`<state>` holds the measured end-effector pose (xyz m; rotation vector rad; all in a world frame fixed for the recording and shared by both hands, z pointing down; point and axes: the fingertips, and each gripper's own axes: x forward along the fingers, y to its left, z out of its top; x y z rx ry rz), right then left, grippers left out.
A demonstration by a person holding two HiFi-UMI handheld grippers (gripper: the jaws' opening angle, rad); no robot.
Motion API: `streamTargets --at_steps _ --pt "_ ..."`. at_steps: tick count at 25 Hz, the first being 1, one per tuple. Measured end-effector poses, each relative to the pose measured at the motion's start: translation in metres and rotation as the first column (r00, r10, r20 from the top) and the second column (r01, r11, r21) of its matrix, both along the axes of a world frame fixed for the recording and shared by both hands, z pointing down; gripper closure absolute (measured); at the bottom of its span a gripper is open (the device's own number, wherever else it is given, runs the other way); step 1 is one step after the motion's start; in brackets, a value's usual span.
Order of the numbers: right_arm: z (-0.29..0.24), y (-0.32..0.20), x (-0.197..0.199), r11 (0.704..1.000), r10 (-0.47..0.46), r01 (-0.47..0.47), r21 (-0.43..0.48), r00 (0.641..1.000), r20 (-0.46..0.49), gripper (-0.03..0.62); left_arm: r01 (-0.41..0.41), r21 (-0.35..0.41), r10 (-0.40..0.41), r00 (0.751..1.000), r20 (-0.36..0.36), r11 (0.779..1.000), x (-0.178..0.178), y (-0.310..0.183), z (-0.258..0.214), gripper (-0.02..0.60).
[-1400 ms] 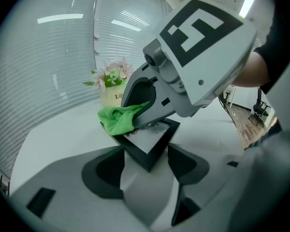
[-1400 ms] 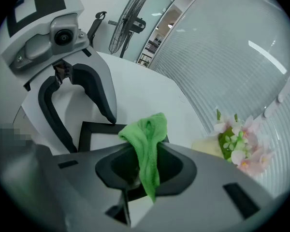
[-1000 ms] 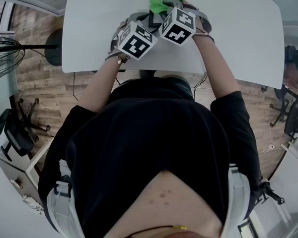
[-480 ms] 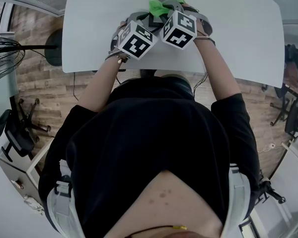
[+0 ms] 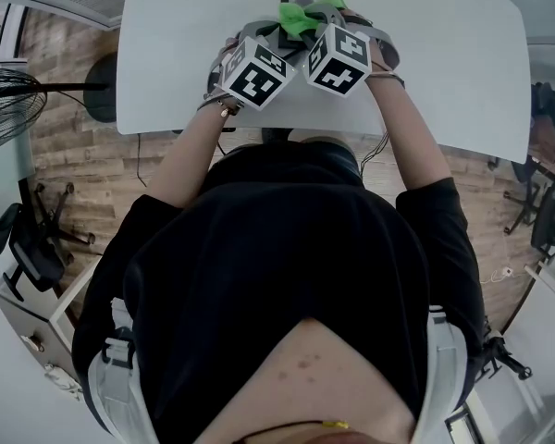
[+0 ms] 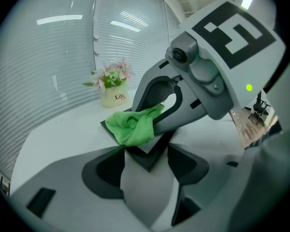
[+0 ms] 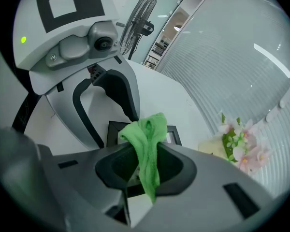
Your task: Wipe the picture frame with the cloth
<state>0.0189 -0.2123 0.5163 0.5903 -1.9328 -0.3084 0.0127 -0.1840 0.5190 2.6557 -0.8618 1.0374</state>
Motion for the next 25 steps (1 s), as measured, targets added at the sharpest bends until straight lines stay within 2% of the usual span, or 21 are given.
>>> streamTargets --at_steps 25 --pt "-0.003 0.031 -0.003 0.996 -0.085 0.084 -0.040 0.996 -0.036 0.500 -0.002 -0.001 0.002 1.000 -0.002 1.000 0.000 0.001 -0.002 0.290"
